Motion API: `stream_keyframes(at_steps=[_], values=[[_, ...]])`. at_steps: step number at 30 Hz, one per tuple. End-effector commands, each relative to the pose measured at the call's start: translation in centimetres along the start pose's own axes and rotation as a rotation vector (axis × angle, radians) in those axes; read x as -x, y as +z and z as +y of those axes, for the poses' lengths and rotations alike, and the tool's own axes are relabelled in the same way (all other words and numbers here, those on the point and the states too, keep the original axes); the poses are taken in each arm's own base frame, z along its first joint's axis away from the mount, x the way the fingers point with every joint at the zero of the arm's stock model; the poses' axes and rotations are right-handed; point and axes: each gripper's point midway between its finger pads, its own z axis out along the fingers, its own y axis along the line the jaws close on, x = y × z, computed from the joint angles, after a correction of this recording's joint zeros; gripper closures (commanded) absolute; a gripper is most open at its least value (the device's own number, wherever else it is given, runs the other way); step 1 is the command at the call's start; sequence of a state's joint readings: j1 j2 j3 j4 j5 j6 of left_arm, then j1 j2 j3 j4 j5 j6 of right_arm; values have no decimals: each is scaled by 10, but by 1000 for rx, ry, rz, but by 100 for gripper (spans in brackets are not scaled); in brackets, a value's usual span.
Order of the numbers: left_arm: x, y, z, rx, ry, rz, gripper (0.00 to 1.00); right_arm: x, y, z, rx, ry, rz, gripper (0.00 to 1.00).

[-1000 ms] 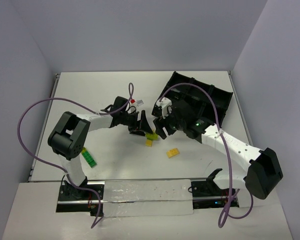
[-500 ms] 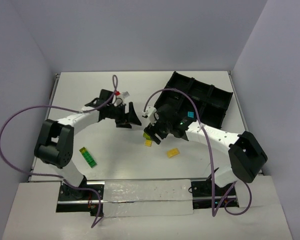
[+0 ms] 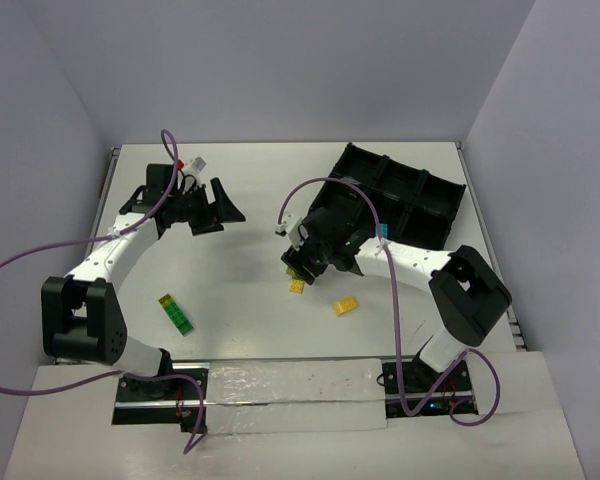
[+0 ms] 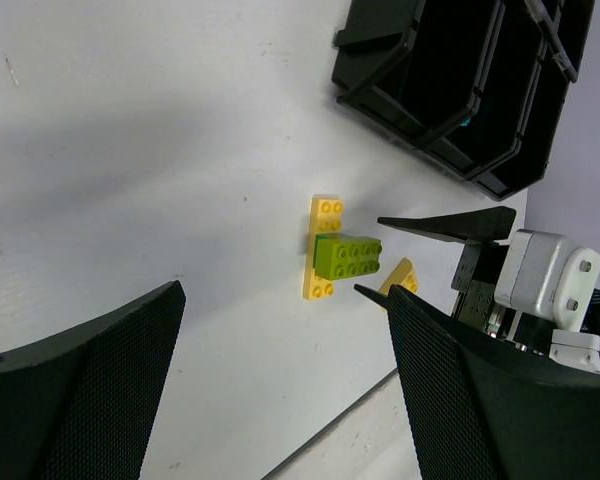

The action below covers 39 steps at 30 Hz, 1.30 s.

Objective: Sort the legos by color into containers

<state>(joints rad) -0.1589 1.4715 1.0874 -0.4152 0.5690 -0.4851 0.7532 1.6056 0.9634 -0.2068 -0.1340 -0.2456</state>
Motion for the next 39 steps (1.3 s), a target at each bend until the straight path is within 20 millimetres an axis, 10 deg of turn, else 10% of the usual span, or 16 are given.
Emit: stream_keyframes(at_steps=[1,10,18,28,39], values=[[10,-6,-2,14,12,-24,11,28,5,-8,-39,17,-81,40],[11,-5,0,17,10,-25,11,21,12,-4,-20,29,-53,43],[10,-4,1,19,6,-28,12,22,13,-3,-14,54,-37,75],[-18,-6,4,-5,2,42,14,75,-35,-22,-76,235,-157,89],[-44,-18,-75,-346,37,-13,18,114,-65,-37,-88,536,-252,98]])
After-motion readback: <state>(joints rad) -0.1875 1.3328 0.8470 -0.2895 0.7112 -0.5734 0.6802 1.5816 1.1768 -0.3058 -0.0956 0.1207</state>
